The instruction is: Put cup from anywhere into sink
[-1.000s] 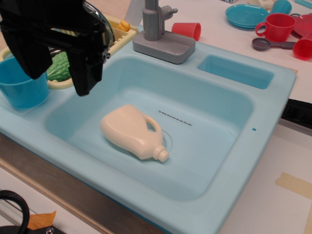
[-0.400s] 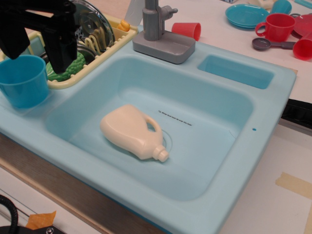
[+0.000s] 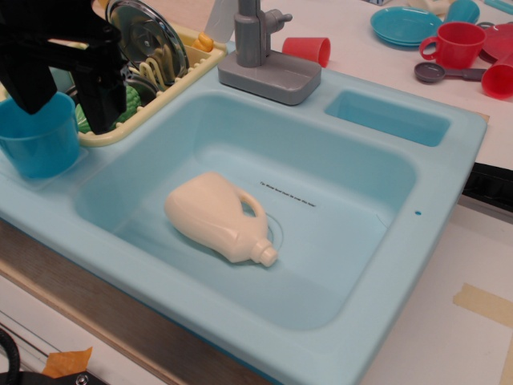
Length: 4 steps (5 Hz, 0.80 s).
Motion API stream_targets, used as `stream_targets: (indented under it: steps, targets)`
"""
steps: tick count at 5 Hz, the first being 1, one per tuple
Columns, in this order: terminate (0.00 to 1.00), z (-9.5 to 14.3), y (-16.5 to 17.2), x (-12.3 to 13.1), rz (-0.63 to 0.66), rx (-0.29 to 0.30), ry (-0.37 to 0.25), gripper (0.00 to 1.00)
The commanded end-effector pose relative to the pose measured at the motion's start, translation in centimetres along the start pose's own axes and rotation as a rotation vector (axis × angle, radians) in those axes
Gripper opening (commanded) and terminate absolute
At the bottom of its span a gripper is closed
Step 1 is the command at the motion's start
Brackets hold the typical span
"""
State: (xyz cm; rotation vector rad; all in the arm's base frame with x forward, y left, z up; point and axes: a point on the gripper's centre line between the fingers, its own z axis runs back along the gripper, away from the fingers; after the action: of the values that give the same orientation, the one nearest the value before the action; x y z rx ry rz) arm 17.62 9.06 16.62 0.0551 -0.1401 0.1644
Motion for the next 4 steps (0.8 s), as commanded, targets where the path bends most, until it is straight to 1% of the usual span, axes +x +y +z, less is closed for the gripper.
stream_targets:
  steps: [1,2,3,4]
  targets:
    - [0.0,-1.3,1.1,-0.3,0.021,-0.014,0.006,1.0]
    - [0.0,-2.3,1.3,-1.0,0.042,-0.029,0.011,1.0]
    - [0.0,-3.2,1.2,-0.9,0.043,-0.04,0.018,0.0]
    - [0.0,-3.3,0.9,-0.6,0.039,-0.046,0.017,0.0]
